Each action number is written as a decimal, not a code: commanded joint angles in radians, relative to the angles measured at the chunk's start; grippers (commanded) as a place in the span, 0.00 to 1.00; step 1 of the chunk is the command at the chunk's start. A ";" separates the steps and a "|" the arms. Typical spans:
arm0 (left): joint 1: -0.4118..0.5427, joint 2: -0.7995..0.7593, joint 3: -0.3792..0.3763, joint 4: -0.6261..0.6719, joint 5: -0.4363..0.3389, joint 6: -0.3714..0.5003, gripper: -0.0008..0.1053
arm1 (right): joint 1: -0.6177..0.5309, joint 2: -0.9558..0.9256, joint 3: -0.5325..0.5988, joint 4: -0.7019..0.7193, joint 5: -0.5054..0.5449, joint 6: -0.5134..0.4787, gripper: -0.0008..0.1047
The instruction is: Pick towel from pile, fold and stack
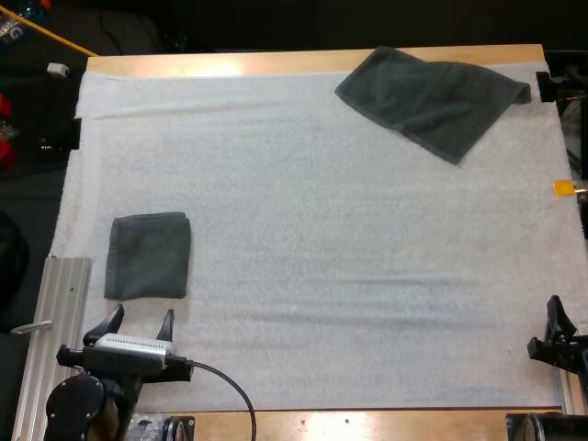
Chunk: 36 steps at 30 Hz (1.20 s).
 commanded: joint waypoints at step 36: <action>-0.206 0.218 -0.180 -0.250 0.324 0.007 0.58 | 0.003 0.366 -0.338 -0.074 -0.459 0.041 0.64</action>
